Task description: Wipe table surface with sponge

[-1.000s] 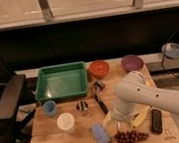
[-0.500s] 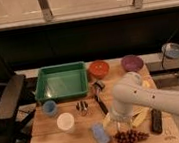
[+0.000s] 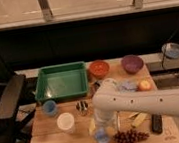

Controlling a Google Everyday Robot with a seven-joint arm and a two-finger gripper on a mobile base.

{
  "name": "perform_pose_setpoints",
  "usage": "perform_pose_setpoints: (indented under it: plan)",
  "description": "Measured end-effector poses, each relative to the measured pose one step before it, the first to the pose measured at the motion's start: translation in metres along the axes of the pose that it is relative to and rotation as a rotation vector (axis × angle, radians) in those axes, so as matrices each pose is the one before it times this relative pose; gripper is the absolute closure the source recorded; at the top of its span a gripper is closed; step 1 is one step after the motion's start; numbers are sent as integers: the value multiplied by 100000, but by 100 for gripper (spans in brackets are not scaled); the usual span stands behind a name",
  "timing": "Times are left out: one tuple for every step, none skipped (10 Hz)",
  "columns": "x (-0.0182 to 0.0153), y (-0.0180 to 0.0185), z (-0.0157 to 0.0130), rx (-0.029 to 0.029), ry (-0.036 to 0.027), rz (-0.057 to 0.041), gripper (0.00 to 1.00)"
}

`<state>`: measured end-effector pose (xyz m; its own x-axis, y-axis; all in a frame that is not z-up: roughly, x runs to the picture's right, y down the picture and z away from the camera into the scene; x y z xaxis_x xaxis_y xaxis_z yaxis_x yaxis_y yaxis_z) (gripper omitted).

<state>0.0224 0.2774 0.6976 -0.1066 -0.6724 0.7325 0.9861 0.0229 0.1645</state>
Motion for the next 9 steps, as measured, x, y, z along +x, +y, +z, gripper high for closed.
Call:
perform_pose_setpoints:
  plan:
    - [216,-407,645,272,36,-1464,30]
    - [517,-780,988,528,6,-2250,30]
    - [305,-557,556,600,-331,-1171,30]
    - [293,-40,579,562,-522,-646,30]
    - [198,97,674,371,-947,-213,30]
    - [248,-52,906,601,-1404,-409,30]
    - [169,211,681,343,-1167,251,30]
    - [148,200,409,353,-772,431,30]
    - [58,283,457,112,-957,511,31]
